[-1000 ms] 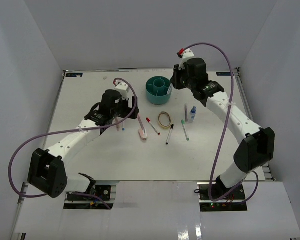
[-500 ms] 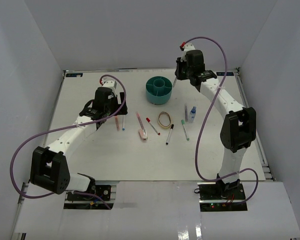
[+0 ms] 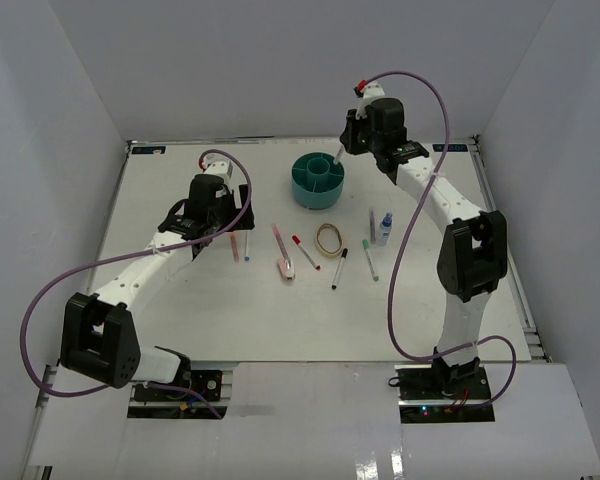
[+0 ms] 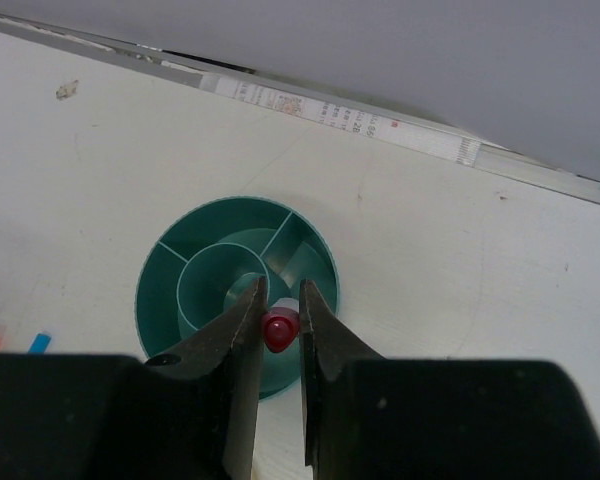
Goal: Sort the stationery into containers
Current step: Place the pen in the storage box, then pick up the pen from the center of the board, then place the pen in the storage box, then pick up the pen from the center of the board.
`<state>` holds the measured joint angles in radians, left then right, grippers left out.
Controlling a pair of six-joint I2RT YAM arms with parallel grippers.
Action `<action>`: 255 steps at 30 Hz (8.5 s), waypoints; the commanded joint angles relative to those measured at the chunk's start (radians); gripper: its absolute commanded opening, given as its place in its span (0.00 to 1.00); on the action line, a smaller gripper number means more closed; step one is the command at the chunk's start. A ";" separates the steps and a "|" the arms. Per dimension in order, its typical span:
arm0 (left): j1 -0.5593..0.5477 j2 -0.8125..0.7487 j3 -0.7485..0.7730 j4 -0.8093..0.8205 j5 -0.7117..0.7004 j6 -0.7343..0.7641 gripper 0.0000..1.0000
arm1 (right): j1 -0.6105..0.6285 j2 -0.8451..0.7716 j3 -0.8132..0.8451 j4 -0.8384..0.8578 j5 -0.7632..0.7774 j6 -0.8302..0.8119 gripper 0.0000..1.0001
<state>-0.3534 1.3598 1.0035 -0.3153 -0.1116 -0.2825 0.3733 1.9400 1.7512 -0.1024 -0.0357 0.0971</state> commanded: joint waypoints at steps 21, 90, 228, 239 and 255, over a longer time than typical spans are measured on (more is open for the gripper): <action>-0.002 0.056 0.050 -0.041 0.047 -0.035 0.98 | -0.017 0.053 -0.087 0.142 -0.021 0.006 0.61; -0.278 0.240 0.273 -0.064 0.039 0.146 0.17 | 0.001 -0.803 -0.834 0.136 -0.449 0.084 0.87; -0.346 0.588 0.593 -0.447 -0.214 -0.714 0.77 | -0.013 -1.049 -1.026 0.164 0.069 0.147 0.91; -0.352 0.668 0.575 -0.453 -0.200 -0.782 0.63 | 0.010 -1.078 -1.061 0.199 0.076 0.148 0.91; -0.384 0.745 0.613 -0.458 -0.201 -0.793 0.58 | 0.032 -1.109 -1.084 0.214 0.105 0.142 0.91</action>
<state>-0.7170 2.1021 1.5856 -0.7612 -0.3058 -1.0588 0.3962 0.8478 0.6727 0.0616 0.0471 0.2359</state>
